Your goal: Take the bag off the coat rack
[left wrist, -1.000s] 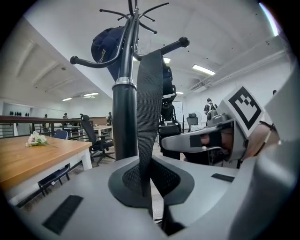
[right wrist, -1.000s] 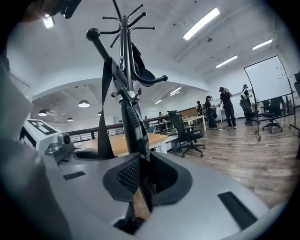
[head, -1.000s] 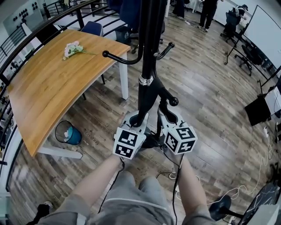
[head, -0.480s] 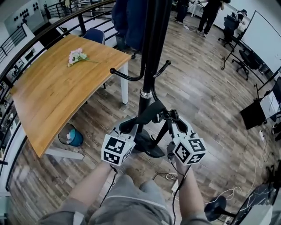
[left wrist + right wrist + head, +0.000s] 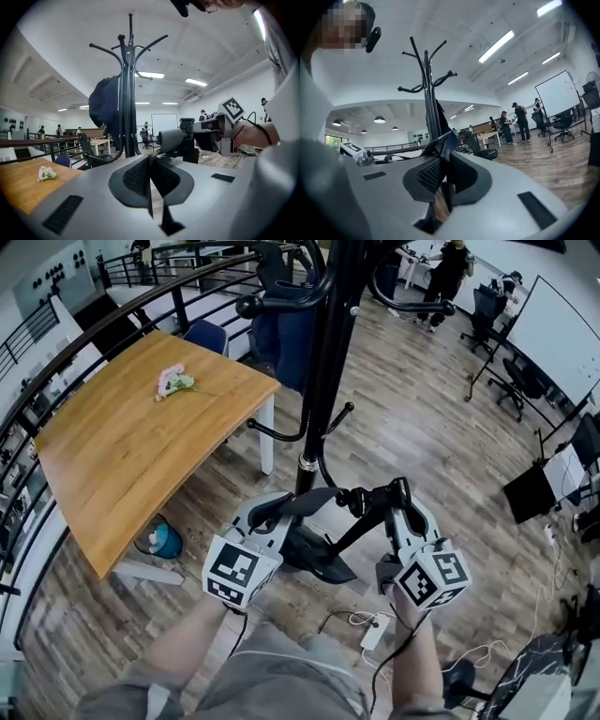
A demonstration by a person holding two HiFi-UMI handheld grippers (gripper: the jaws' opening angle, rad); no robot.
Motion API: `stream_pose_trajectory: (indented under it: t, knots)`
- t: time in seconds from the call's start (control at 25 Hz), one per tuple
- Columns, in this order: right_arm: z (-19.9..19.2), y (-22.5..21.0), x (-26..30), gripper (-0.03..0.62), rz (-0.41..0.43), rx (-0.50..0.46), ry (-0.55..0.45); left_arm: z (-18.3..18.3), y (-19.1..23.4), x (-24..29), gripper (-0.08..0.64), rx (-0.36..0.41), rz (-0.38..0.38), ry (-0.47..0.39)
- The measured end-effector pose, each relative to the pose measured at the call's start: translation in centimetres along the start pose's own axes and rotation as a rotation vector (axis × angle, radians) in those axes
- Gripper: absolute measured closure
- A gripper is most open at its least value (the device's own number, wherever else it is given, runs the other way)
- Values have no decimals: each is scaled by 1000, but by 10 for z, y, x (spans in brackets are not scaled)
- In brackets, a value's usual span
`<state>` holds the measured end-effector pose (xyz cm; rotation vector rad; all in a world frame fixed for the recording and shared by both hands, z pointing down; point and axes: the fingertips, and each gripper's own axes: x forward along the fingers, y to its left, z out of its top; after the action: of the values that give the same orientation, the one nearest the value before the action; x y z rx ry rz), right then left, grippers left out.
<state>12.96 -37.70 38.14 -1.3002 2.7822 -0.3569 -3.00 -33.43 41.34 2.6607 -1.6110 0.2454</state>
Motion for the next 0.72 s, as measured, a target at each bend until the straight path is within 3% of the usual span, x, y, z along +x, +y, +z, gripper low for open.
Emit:
stream_pose_trajectory:
  t: [0.44,0.72]
  knots:
    - [88,82,-14,546,180,-65,-50,90,12,-63,545,-10,33,-85]
    - [109,141,-15,546,340,-77,-65,122,26,-130,545,23,153,-95]
